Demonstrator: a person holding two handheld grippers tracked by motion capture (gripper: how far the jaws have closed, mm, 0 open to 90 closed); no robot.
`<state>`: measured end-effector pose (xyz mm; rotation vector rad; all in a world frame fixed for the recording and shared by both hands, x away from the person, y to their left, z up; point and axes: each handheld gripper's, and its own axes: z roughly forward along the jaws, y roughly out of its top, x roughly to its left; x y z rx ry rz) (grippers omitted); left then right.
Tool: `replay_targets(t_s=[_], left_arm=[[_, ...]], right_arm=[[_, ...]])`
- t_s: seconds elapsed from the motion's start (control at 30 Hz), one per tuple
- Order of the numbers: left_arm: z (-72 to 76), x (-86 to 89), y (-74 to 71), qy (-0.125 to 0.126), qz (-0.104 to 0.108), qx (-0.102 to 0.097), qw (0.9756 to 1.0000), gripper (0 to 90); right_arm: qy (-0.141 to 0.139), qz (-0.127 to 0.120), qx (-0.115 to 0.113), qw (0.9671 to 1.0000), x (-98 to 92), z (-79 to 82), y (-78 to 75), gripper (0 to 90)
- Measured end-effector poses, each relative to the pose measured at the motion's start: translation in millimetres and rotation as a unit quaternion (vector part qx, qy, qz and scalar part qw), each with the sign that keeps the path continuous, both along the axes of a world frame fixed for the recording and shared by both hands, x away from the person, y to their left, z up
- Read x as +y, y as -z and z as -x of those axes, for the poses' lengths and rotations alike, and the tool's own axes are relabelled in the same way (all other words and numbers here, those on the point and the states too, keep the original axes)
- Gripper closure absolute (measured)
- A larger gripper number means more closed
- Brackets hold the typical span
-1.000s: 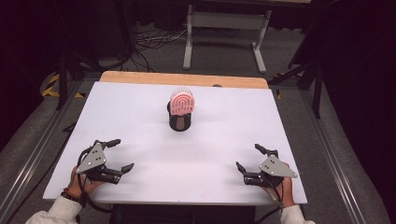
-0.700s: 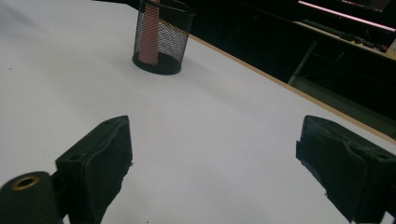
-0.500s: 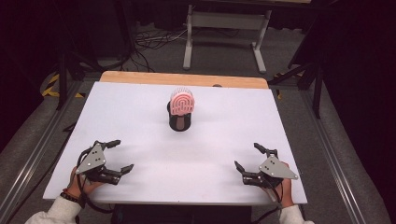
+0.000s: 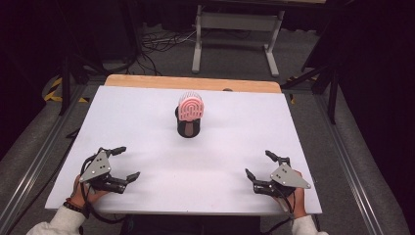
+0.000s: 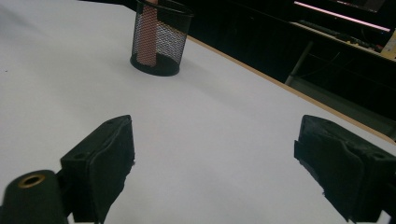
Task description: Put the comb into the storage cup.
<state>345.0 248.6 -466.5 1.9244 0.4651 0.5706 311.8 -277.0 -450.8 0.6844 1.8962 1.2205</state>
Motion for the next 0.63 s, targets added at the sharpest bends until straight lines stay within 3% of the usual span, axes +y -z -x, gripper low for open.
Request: replay_targets(t_s=[0.53, 0.63], left_arm=[[-1.4, 0.5, 0.1, 0.001, 0.003, 0.000, 1.0000, 5.4], [-2.2, 0.1, 0.8, 0.000, 0.003, 0.003, 1.0000, 5.3]], right_arm=[[-0.001, 0.002, 0.000, 1.0000, 0.0, 0.3, -1.2, 12.3], [0.002, -0.018, 0.003, 0.9998, -3.4, 0.0, -4.4, 12.3]])
